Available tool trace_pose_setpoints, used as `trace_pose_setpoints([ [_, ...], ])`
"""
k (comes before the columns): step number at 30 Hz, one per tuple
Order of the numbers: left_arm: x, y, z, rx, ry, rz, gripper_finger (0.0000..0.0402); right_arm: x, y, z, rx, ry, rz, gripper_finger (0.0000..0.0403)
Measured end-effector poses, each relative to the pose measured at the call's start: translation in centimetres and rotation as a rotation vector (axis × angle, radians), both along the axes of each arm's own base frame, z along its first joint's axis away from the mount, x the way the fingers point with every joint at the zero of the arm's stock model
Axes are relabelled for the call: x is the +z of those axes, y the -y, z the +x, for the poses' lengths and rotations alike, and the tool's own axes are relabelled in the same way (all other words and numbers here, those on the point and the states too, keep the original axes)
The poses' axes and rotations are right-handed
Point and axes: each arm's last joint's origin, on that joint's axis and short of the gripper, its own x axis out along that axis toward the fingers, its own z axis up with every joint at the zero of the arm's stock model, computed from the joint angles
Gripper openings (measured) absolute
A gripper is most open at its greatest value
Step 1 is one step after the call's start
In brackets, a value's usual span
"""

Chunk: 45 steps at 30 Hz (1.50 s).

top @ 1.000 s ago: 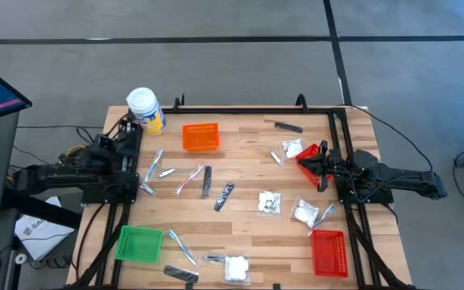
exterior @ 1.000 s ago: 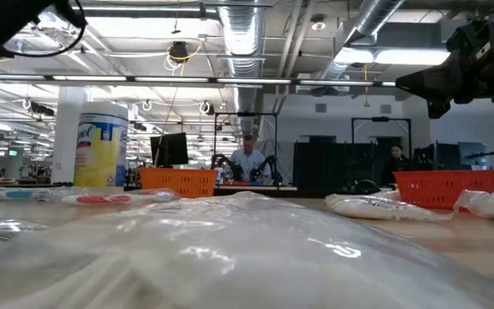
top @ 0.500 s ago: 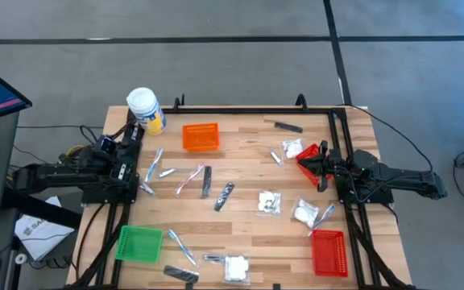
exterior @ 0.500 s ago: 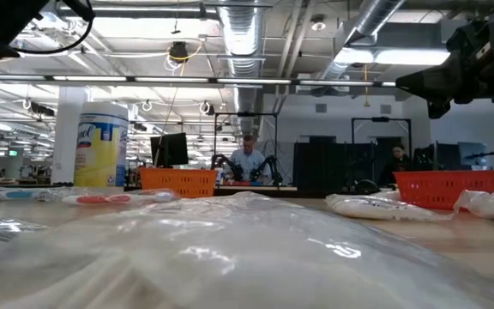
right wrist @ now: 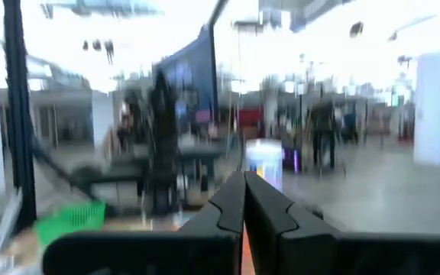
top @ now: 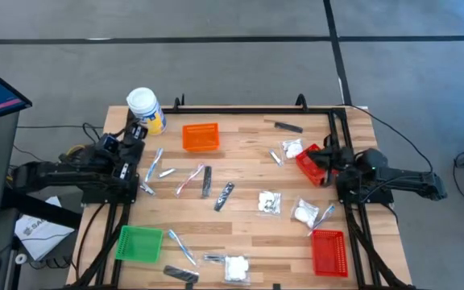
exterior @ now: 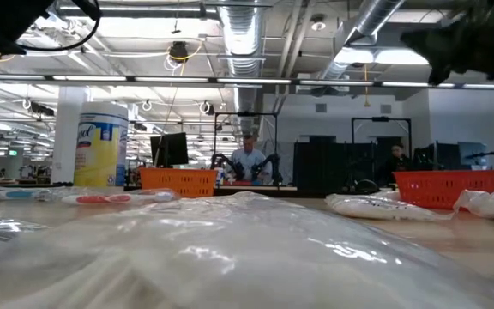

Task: Pick & Place Travel size toiletries
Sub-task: Put the black comb into the top red basket

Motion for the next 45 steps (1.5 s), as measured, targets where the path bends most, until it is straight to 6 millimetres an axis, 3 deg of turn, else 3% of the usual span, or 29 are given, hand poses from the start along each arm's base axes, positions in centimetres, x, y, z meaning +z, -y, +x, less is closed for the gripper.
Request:
trace_pose_setpoints([
  [5,-0.1,-0.2,0.8,-0.001,-0.040,-0.012,0.0003,1.3,-0.1,-0.6,-0.010,0.139,-0.043,0.0000],
  [29,-0.8,-0.9,3.8,-0.019,-0.184,-0.067,0.0003,1.5,0.0,-0.7,-0.010,0.163,-0.011,0.0000],
  [41,-1.3,-1.0,4.4,0.006,-0.228,-0.052,0.0003,0.1,1.3,-0.7,-0.456,0.066,0.199,0.0000],
  [45,-2.2,-1.4,5.3,0.062,-0.292,-0.086,0.0003,0.0,1.4,-0.8,-0.527,0.056,0.223,0.0000],
])
